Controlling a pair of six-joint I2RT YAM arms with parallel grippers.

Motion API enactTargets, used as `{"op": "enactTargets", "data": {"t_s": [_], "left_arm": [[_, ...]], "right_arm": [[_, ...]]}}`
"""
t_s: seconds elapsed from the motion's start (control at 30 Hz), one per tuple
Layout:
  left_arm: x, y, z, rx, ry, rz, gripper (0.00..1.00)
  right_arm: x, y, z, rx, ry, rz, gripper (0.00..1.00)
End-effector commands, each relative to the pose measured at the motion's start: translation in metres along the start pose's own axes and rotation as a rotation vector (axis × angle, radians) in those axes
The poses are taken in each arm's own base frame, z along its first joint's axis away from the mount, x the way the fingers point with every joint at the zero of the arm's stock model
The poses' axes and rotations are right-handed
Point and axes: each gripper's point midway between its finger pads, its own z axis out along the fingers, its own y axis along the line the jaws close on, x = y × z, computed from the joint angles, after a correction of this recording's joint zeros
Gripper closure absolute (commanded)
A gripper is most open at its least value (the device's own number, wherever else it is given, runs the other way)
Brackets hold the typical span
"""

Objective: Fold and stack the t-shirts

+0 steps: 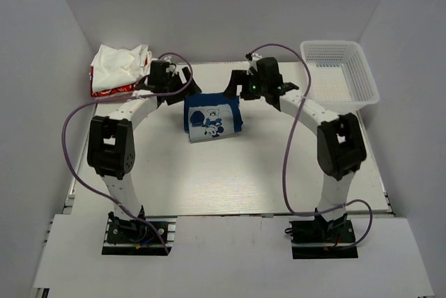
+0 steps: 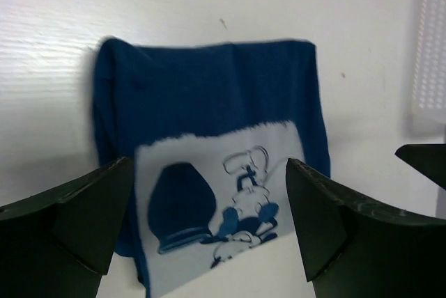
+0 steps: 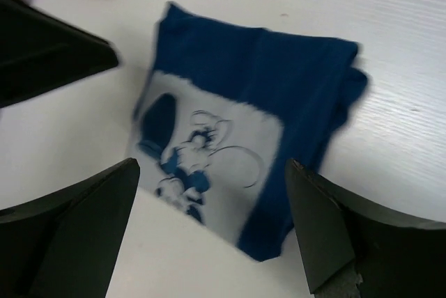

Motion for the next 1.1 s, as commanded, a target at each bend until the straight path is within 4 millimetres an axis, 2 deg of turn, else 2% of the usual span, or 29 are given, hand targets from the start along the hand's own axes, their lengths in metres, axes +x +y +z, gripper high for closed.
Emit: {"op": "enactTargets", "data": {"t_s": [0.0, 0.03, 0.07, 0.1, 0.13, 0.17, 0.2, 0.23, 0.27, 0.3, 0.33, 0.37, 0.43, 0.47, 0.5, 0.53, 0.57, 0.6, 0.67, 0.7, 0.73, 0.77, 0.8, 0.83, 0.87, 0.9, 0.93, 1.07], "left_arm": [[0.017, -0.033, -0.015, 0.158, 0.003, 0.023, 0.0], [0.026, -0.042, -0.017, 0.208, 0.023, 0.008, 0.0], [0.043, -0.037, -0.015, 0.222, 0.057, -0.012, 0.0], [0.042, -0.044, -0.015, 0.269, 0.042, -0.012, 0.0], [0.054, -0.045, -0.009, 0.282, 0.07, -0.033, 0.0], [0.064, -0.037, -0.004, 0.27, 0.09, -0.041, 0.0], [0.07, -0.038, -0.001, 0.267, 0.107, -0.052, 0.0], [0.081, -0.028, 0.004, 0.236, 0.136, -0.067, 0.0], [0.098, -0.016, 0.013, 0.204, 0.182, -0.087, 0.0], [0.109, -0.012, 0.014, 0.203, 0.216, -0.107, 0.0], [0.11, -0.012, 0.013, 0.239, 0.214, -0.106, 0.0], [0.13, 0.0, 0.014, 0.213, 0.249, -0.147, 0.0], [0.139, 0.01, 0.012, 0.198, 0.27, -0.167, 0.0], [0.145, 0.016, 0.009, 0.172, 0.278, -0.174, 0.0], [0.143, 0.023, 0.009, 0.123, 0.252, -0.173, 0.0], [0.139, 0.023, 0.002, 0.106, 0.243, -0.159, 0.0], [0.136, 0.023, -0.001, 0.101, 0.233, -0.135, 0.0], [0.131, 0.02, -0.004, 0.108, 0.224, -0.122, 0.0], [0.109, 0.0, -0.014, 0.143, 0.186, -0.069, 0.0], [0.102, -0.009, -0.018, 0.162, 0.172, -0.02, 0.0], [0.087, -0.021, -0.024, 0.193, 0.147, 0.006, 0.0], [0.082, -0.025, -0.028, 0.196, 0.142, 0.02, 0.0], [0.072, -0.033, -0.037, 0.211, 0.118, 0.049, 0.0], [0.063, -0.036, -0.041, 0.204, 0.094, 0.063, 0.0], [0.059, -0.035, -0.044, 0.184, 0.085, 0.062, 0.0], [0.062, -0.029, -0.045, 0.149, 0.103, 0.062, 0.0], [0.059, -0.026, -0.048, 0.124, 0.094, 0.07, 0.0], [0.061, -0.007, -0.049, 0.014, 0.1, 0.066, 0.0]], "right_arm": [[0.015, 0.04, -0.008, -0.205, -0.052, -0.006, 0.1], [0.022, 0.046, -0.008, -0.24, -0.037, 0.018, 0.1], [0.031, 0.045, -0.005, -0.252, -0.026, 0.035, 0.1], [0.039, 0.05, -0.001, -0.304, 0.005, 0.05, 0.1], [0.043, 0.049, 0.004, -0.321, 0.01, 0.075, 0.1], [0.062, 0.042, 0.007, -0.316, 0.045, 0.128, 0.1], [0.068, 0.041, 0.009, -0.331, 0.052, 0.147, 0.1], [0.065, 0.04, 0.012, -0.346, 0.022, 0.171, 0.1], [0.081, 0.033, 0.012, -0.335, 0.047, 0.214, 0.1], [0.097, 0.024, 0.016, -0.314, 0.071, 0.241, 0.1], [0.11, 0.016, 0.02, -0.297, 0.09, 0.258, 0.1], [0.116, 0.009, 0.022, -0.274, 0.104, 0.284, 0.1], [0.149, -0.016, 0.029, -0.192, 0.164, 0.352, 0.1], [0.157, -0.021, 0.029, -0.173, 0.175, 0.391, 0.1], [0.171, -0.033, 0.026, -0.124, 0.184, 0.412, 0.1], [0.171, -0.036, 0.023, -0.112, 0.178, 0.412, 0.1], [0.163, -0.034, 0.019, -0.117, 0.155, 0.393, 0.1], [0.165, -0.031, 0.015, -0.121, 0.154, 0.364, 0.1], [0.132, -0.014, 0.001, -0.157, 0.093, 0.268, 0.1], [0.125, -0.014, -0.003, -0.125, 0.083, 0.219, 0.1], [0.11, -0.01, -0.014, -0.115, 0.058, 0.165, 0.1], [0.077, 0.005, -0.027, -0.131, -0.017, 0.111, 0.1], [0.066, 0.001, -0.032, -0.082, -0.048, 0.084, 0.1], [0.05, 0.006, -0.047, -0.07, -0.082, 0.02, 0.1], [0.024, 0.015, -0.061, -0.067, -0.143, -0.004, 0.1], [0.013, 0.006, -0.066, -0.004, -0.182, -0.019, 0.1], [0.003, 0.007, -0.077, 0.017, -0.203, -0.022, 0.1], [-0.013, 0.002, -0.102, 0.102, -0.255, -0.042, 0.1]]}}
